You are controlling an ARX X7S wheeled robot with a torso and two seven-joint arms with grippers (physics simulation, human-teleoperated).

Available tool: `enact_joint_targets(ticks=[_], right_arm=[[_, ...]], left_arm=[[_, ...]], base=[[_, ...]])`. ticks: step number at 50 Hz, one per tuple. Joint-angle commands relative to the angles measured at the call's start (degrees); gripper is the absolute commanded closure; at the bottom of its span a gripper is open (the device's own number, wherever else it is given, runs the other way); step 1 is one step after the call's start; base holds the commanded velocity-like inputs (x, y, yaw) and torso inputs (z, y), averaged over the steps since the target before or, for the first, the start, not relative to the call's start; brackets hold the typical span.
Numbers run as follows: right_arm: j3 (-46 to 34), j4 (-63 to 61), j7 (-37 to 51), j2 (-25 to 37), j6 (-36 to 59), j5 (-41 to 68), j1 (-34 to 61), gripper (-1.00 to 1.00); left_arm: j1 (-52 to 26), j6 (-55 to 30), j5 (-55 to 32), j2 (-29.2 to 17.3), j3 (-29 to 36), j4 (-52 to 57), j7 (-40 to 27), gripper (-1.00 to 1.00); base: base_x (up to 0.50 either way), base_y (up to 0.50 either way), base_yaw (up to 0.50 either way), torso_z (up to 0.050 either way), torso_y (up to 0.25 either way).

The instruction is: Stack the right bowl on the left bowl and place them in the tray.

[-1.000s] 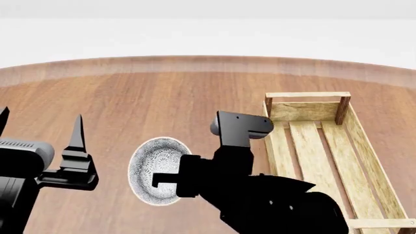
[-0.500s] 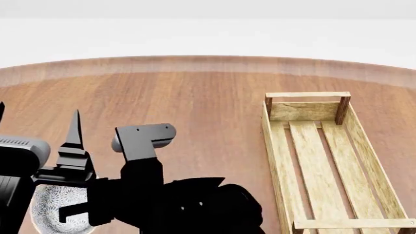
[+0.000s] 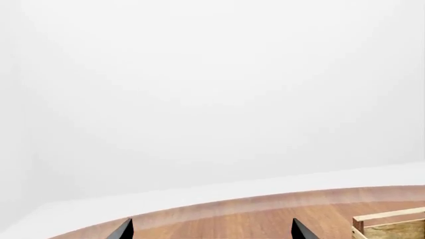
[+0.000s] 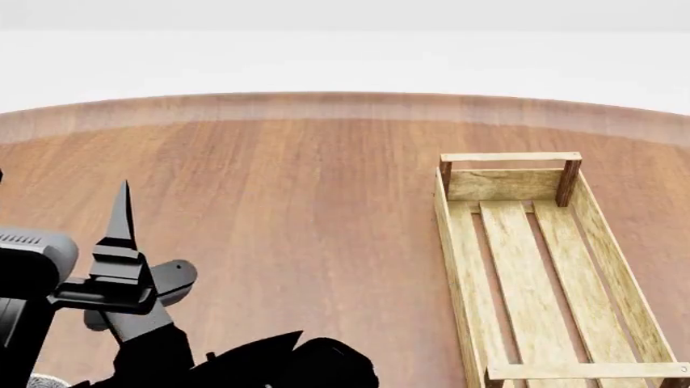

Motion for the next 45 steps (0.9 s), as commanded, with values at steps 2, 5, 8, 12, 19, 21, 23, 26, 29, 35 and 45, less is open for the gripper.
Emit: enact_joint_targets(ticks=[2,5,8,12,19,21,23,26,29,35,45], right_arm=[[-3.57,-2.49,-2.08,0.20,-0.22,1.44,0.33,1.00],[-3.95,-2.88,-2.13,0.30,-0.06,1.65,0.37,1.00],[-4.14,-2.10,-2.28,0.27,-0.37,1.62,0.47,1.00],[-4.08,-1.34,-2.26,0.36,-0.71,1.92,0.69,1.00],[-4.61,-1.11,-2.24,0.29,-1.19,1.98,0.58,1.00],[-4.72,-0.76,-2.24,0.19,-1.32,2.02,0.72,1.00],[-4.81,-0.55,-2.41,0.20,-1.45,2.12,0.81,1.00],[-5.04,-0.24,-2.59,0.12,-1.55,2.24,0.83,1.00],[-5.39,0.22,-2.99,0.00,-1.75,2.14,0.88,1.00],[-5.79,-0.16,-2.98,0.16,-2.03,2.36,1.02,1.00],[-6.48,-0.34,-3.12,0.31,-2.58,2.45,1.14,1.00]], left_arm=[[0.18,0.09,-0.31,-0.17,-0.04,0.34,-0.26,-1.00],[0.16,0.10,-0.39,-0.20,-0.02,0.37,-0.30,-1.00],[0.17,0.09,-0.49,-0.26,-0.08,0.41,-0.35,-1.00],[0.25,0.29,-0.54,-0.29,-0.10,0.23,-0.39,-1.00],[0.37,0.66,-1.20,-0.16,-0.71,0.09,-0.30,-1.00],[0.37,0.66,-1.38,-0.16,-0.89,0.09,-0.31,-1.00],[0.37,0.72,-1.47,-0.19,-0.97,0.07,-0.32,-1.00],[0.02,0.13,-0.87,-0.75,-0.07,-0.01,-0.40,-1.00],[-0.08,0.25,-0.25,-0.91,0.69,-0.43,-0.53,-1.00],[-0.08,0.67,-0.21,-1.07,1.06,-0.36,-0.38,-1.00],[-0.09,0.79,-0.13,-1.22,1.46,-0.41,-0.56,-1.00]], base=[[0.00,0.00,0.00,0.000,0.000],[0.00,0.00,0.00,0.000,0.000],[0.00,0.00,0.00,0.000,0.000],[0.00,0.00,0.00,0.000,0.000],[0.00,0.00,0.00,0.000,0.000],[0.00,0.00,0.00,0.000,0.000],[0.00,0.00,0.00,0.000,0.000],[0.00,0.00,0.00,0.000,0.000],[0.00,0.00,0.00,0.000,-0.228],[0.00,0.00,0.00,0.000,-0.250],[0.00,0.00,0.00,0.000,-0.250]])
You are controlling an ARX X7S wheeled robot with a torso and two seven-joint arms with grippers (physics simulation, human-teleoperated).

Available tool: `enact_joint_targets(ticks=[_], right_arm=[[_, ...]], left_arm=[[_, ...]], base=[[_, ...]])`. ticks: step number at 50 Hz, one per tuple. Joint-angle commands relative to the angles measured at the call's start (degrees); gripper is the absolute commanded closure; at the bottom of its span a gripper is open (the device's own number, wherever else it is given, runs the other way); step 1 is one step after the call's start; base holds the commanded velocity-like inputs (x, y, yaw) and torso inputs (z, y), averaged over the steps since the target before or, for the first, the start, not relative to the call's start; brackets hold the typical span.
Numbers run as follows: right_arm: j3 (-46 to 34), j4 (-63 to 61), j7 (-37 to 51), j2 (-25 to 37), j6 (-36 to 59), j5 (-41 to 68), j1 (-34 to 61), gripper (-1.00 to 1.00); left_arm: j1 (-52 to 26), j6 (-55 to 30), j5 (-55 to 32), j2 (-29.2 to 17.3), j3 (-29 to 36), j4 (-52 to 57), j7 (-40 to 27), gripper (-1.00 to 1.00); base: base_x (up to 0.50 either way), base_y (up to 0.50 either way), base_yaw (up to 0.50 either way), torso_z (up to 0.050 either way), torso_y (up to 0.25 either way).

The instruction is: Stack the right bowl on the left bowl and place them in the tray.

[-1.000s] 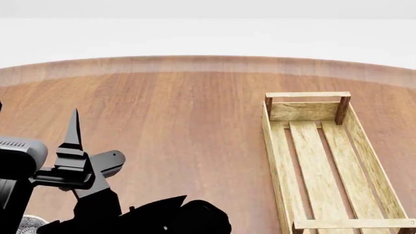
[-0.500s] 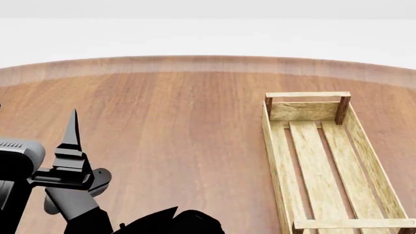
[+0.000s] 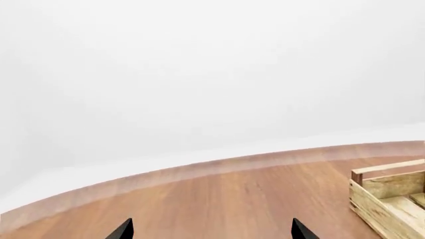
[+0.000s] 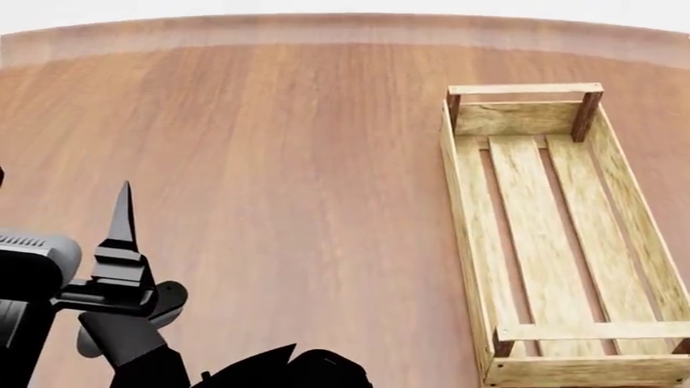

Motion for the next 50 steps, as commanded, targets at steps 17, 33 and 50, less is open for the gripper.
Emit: enact_joint_targets(ticks=[17,33,50], right_arm=[[-1.15,-0.23,-0.86,0.20,-1.71,0.44,0.28,1.00],[-1.56,0.00,-0.66,0.33,-2.52,0.66,0.43,-1.00],[-2.21,-1.16,0.22,0.93,-5.03,-1.29,0.38,-1.00]], left_arm=[[0.17,0.43,0.11,-0.53,1.18,0.06,-0.26,-1.00],[0.42,1.41,-0.82,-0.47,0.65,0.04,0.01,-1.00],[0.87,1.93,-1.33,-0.80,0.34,0.52,-0.14,-1.00]], base=[[0.00,0.00,0.00,0.000,-0.250],[0.00,0.00,0.00,0.000,-0.139],[0.00,0.00,0.00,0.000,0.000]])
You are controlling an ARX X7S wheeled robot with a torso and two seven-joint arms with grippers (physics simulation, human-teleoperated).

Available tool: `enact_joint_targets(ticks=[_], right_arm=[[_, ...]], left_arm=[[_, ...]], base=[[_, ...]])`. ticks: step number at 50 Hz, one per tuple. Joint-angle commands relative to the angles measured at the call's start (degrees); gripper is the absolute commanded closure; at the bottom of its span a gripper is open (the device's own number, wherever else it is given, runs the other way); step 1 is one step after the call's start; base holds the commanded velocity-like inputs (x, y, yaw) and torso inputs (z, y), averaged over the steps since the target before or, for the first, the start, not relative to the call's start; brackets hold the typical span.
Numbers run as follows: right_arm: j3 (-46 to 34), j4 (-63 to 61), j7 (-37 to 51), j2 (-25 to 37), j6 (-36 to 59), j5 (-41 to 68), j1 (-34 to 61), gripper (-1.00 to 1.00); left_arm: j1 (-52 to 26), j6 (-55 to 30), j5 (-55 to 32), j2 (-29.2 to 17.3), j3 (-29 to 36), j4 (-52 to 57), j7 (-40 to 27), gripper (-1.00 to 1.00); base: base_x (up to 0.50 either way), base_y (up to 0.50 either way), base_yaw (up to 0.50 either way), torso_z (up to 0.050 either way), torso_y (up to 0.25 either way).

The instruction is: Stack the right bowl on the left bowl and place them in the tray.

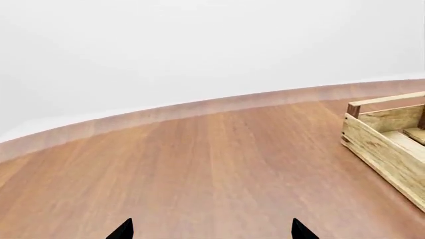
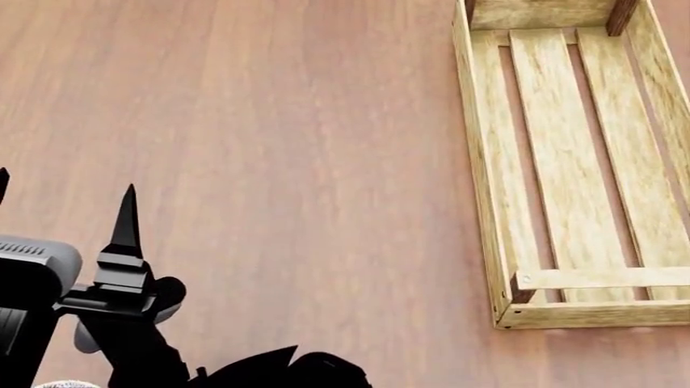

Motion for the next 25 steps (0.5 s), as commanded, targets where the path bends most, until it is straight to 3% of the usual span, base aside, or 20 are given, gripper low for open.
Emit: enact_joint_targets(ticks=[1,11,25], right_arm=[[-0.72,-1.25,1.21,0.83,-2.18,-2.78,-0.14,-1.00],[0.12,-8.81,1.09,3.87,-8.55,-7.70,-0.65,-1.00],[0.27,-8.55,-0.09,4.05,-10.19,-8.78,-1.05,-1.00]], left_arm=[[0.36,0.47,-0.31,-0.14,-0.12,0.26,-0.09,-1.00],[0.54,0.65,-0.79,-0.15,-0.28,0.53,-0.17,-1.00],[0.58,1.24,-1.08,-0.16,-0.23,-0.01,-0.14,-1.00]], base=[[0.00,0.00,0.00,0.000,0.000],[0.00,0.00,0.00,0.000,0.000],[0.00,0.00,0.00,0.000,0.000]])
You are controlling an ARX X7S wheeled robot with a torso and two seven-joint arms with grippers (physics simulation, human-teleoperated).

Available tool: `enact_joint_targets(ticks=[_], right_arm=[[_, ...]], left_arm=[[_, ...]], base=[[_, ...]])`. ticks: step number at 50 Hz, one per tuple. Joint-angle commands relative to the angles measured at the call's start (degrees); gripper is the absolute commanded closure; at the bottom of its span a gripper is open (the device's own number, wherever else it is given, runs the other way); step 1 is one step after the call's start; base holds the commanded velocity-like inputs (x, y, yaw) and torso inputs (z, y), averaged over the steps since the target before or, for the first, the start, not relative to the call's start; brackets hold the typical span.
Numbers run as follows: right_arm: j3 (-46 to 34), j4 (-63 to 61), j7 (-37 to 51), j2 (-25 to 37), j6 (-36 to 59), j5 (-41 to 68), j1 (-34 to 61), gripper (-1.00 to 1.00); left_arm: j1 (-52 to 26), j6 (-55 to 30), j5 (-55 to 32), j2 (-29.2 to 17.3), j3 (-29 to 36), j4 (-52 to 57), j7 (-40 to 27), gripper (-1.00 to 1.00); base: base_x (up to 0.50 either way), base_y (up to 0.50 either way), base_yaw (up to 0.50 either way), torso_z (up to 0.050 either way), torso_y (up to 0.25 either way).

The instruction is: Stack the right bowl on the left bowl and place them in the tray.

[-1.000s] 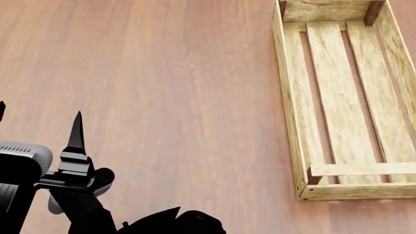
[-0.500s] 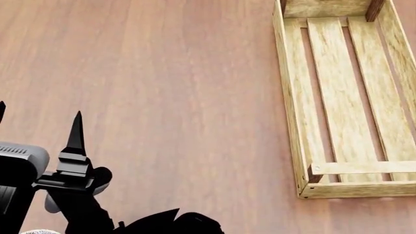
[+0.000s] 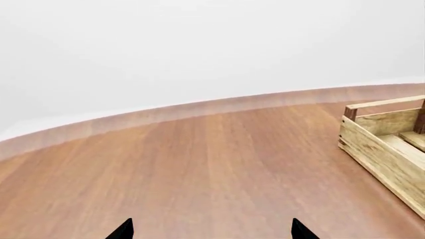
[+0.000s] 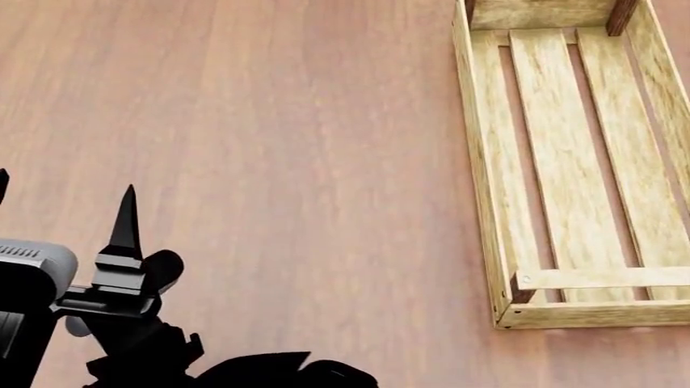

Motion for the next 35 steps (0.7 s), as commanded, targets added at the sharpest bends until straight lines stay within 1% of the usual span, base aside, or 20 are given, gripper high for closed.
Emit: enact_joint_targets(ticks=[1,10,15,18,26,28,35], right_arm=[[0.19,-0.25,-0.60,0.42,-1.40,-1.03,-0.26,-1.00],[-0.01,0.30,-0.64,0.13,-0.53,-0.12,-0.33,-1.00],[-0.24,1.73,-0.84,-0.38,0.87,1.25,-0.42,-1.00],[-0.28,2.82,-0.92,-0.71,1.87,2.25,-0.36,-1.00],[-0.61,4.21,-1.06,-1.31,4.35,4.49,-0.20,-1.00],[-0.66,4.17,-1.26,-1.30,4.16,4.34,-0.32,-1.00],[-1.27,4.33,-1.55,-1.54,4.83,4.35,-0.19,-1.00]], left_arm=[[0.14,0.49,-0.25,-0.01,0.01,-0.34,-0.02,-1.00],[0.23,0.51,-0.84,0.03,-0.41,-0.18,-0.19,-1.00],[0.10,0.28,0.03,-0.38,0.53,-0.13,-0.54,-1.00],[0.14,0.58,0.04,-0.44,0.65,-0.14,-0.43,-1.00],[0.03,0.78,-0.04,-0.68,0.80,0.58,-0.46,-1.00],[0.56,2.14,-1.10,-0.23,-0.30,0.55,0.06,-1.00],[0.26,1.63,-0.79,-0.54,-0.13,0.68,-0.46,-1.00]], base=[[0.00,0.00,0.00,0.000,0.000],[0.00,0.00,0.00,0.000,0.000],[0.00,0.00,0.00,0.000,0.000],[0.00,0.00,0.00,0.000,-0.141],[0.00,0.00,0.00,0.000,-0.249],[0.00,0.00,0.00,0.000,-0.050],[0.00,0.00,0.00,0.000,0.000]])
